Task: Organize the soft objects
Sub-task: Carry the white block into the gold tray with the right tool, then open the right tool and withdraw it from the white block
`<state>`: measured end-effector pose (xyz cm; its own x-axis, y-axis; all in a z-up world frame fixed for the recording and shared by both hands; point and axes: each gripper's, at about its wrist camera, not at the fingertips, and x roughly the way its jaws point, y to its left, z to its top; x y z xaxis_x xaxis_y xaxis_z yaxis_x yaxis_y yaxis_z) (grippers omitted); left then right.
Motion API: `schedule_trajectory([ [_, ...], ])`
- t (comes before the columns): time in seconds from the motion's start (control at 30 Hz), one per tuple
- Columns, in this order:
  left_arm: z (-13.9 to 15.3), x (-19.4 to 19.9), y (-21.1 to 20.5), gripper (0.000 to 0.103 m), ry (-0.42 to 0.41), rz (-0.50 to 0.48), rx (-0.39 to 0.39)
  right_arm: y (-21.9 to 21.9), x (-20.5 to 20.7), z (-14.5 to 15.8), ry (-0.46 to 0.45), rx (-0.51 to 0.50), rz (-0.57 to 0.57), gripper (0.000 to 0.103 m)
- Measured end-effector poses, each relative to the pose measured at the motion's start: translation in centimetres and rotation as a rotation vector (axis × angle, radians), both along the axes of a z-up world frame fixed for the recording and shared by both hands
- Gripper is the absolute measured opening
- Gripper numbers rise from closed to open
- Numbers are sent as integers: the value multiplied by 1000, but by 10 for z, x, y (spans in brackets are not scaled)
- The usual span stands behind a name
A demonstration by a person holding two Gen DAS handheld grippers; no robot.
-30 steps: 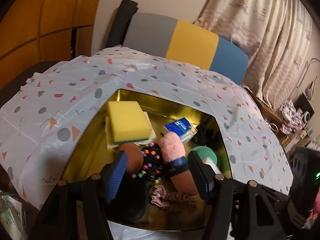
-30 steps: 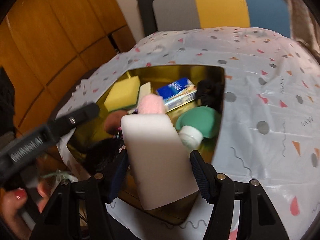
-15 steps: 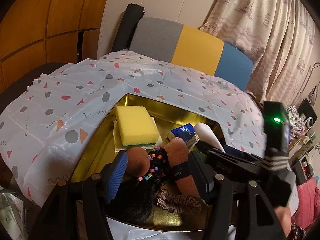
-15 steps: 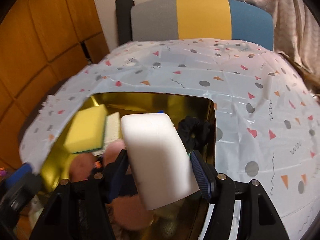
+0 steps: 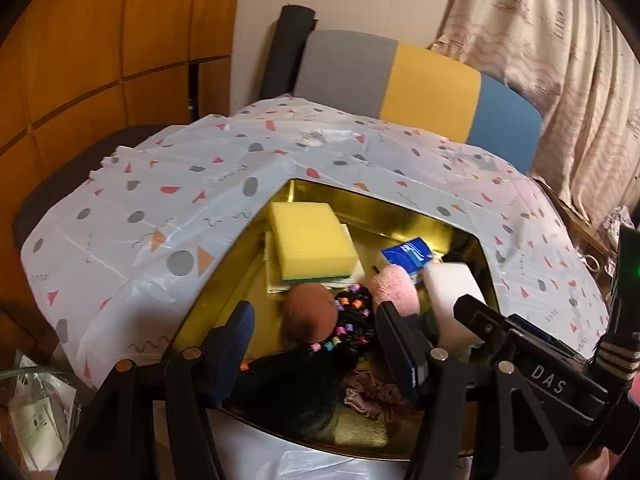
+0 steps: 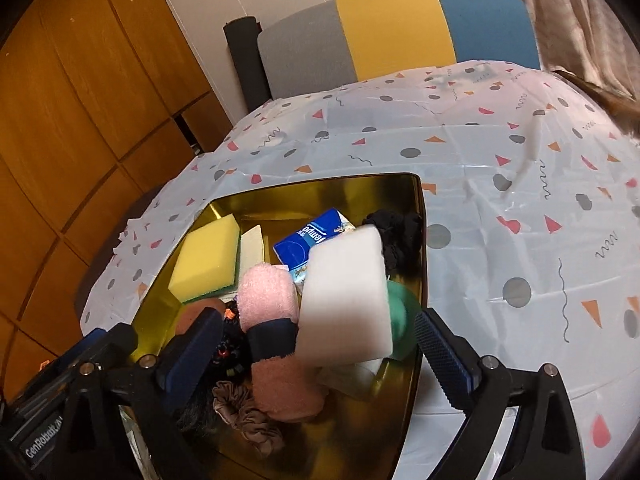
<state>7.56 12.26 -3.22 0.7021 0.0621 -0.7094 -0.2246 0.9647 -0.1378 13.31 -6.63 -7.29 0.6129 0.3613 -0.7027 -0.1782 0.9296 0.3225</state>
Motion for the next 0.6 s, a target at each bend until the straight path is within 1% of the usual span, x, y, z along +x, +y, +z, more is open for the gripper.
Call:
schedule_trajectory([
  [0.07, 3, -4, 2, 64, -15, 14, 5, 7, 1, -2, 5, -6, 38, 97],
  [0.13, 6, -8, 5, 64, -31, 41, 25, 22, 0, -5, 12, -3, 127, 97],
  [0.17, 7, -9, 6, 64, -32, 54, 35, 26, -2, -5, 9, -9, 150, 95],
  [0.23, 9, -11, 11, 64, -35, 70, 39, 32, -8, -2, -12, -32, 171, 95],
  [0.37, 9, -13, 17, 64, -27, 82, 27, 31, -18, 6, -40, -63, 164, 95],
  [0.43, 11, -15, 17, 64, -28, 92, 43, 26, -22, 11, -51, -114, 125, 95],
  [0.6, 20, -21, 9, 64, -47, 91, 109, 13, -27, 22, -58, -193, 41, 96],
])
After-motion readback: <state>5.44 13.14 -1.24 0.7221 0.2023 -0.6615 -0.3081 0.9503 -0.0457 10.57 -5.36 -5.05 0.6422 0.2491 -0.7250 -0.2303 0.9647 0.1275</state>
